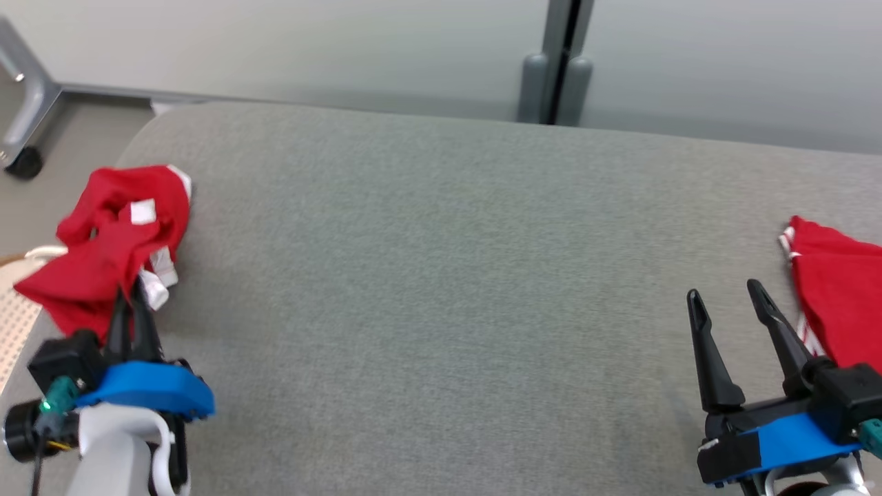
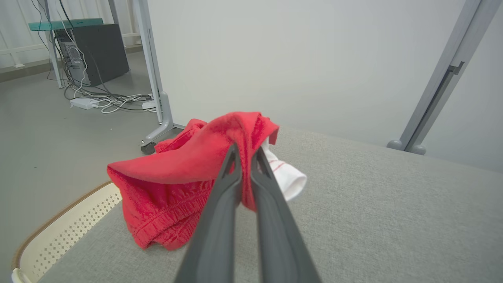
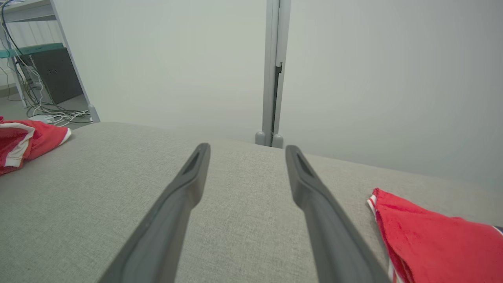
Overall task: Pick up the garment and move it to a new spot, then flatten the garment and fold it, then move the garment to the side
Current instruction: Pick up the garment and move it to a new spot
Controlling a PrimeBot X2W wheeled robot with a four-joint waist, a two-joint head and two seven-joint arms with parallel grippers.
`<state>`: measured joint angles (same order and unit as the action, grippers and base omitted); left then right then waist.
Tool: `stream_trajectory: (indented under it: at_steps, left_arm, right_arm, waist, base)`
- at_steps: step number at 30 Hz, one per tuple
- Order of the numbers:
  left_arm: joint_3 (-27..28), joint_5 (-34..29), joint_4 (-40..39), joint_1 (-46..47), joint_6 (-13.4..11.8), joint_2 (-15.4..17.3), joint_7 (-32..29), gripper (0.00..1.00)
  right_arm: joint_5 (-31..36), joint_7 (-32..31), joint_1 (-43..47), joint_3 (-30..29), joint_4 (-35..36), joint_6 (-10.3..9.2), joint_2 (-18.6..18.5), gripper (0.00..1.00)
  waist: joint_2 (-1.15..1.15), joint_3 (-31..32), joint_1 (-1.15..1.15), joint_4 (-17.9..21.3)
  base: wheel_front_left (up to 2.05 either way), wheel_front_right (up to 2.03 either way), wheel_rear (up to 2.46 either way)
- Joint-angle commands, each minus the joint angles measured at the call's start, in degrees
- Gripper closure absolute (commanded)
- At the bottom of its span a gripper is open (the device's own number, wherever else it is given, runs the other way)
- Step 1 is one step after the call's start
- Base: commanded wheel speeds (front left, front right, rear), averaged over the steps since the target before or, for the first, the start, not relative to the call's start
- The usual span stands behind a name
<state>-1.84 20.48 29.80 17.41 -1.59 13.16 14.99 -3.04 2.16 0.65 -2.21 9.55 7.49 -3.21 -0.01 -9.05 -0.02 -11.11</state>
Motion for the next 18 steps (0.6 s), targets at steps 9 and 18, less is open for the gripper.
stream_trajectory:
  at_steps: [9, 18]
  left_arm:
    - [-7.46, -2.09, -17.47, -10.32, 0.40, -3.27, -6.45, 1.00]
    - [-24.05, -4.76, -19.54, -4.65, 7.24, -8.34, -11.43, 1.00]
  right_arm:
    - [-2.44, 0.79, 2.87, -0.38, -0.11, 0.00, 0.33, 0.00]
    - [-5.26, 2.72, 0.16, 1.02, -1.85, 0.00, 0.30, 0.00]
  waist:
    - [0.01, 2.69, 0.02, 8.62]
    - [0.01, -3.77, 0.02, 18.33]
  base:
    - [0.00, 0.00, 0.00]
    - [0.00, 0.00, 0.00]
